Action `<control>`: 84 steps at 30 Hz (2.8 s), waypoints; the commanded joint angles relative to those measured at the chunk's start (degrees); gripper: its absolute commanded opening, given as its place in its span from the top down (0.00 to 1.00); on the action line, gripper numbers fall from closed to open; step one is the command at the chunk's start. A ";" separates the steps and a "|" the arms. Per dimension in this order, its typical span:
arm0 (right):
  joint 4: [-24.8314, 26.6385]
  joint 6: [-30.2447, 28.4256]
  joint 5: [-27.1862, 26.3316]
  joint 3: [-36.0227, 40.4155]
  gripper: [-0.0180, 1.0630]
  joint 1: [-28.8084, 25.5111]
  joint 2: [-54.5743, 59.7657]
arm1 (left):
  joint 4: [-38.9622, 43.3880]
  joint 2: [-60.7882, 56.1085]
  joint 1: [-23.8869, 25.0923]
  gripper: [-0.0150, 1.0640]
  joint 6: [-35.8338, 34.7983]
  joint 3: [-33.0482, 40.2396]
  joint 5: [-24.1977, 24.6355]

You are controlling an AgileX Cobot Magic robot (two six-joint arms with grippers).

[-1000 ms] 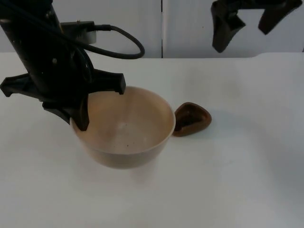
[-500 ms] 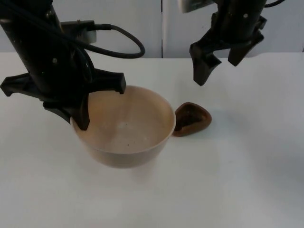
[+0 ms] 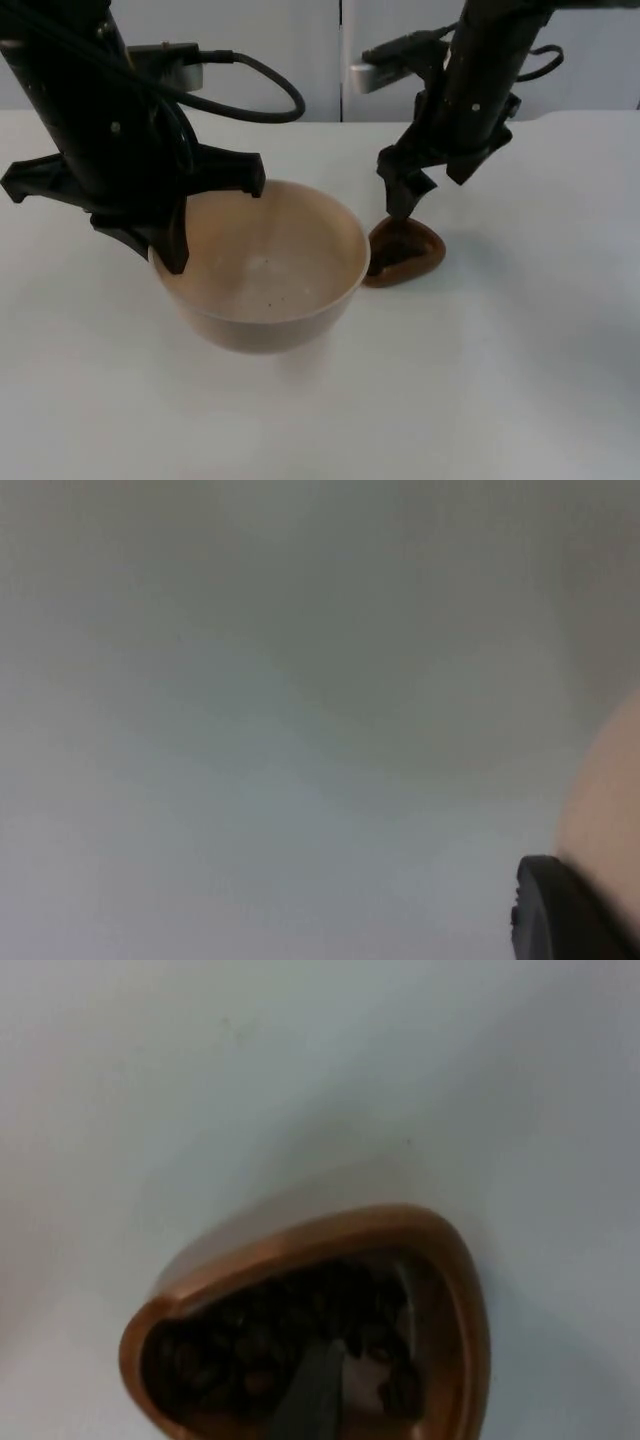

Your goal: Pick up the bowl with the left hand and pour the coffee beans from the cup into the bowl with the right hand.

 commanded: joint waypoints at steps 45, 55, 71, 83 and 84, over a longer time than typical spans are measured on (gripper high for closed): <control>-1.41 -0.31 -3.16 -0.42 0.98 0.17 4.76 | -0.78 -0.63 -0.28 0.99 -0.46 -0.25 -0.02; -1.41 -0.31 0.21 -0.42 0.98 0.17 0.95 | -0.78 -0.63 -0.28 0.99 -0.46 -0.25 -0.02; -1.05 -0.12 10.52 -0.42 0.98 0.17 -14.95 | -0.78 -0.63 -0.28 0.99 -1.20 -0.25 -0.13; -1.41 1.63 13.74 -0.42 0.98 1.84 -21.66 | -0.82 -0.63 -0.28 0.99 -6.22 -0.25 -2.05; -1.41 1.63 13.74 -0.42 0.98 2.48 -21.66 | -0.82 -0.63 -0.28 0.99 -6.44 -0.25 -2.17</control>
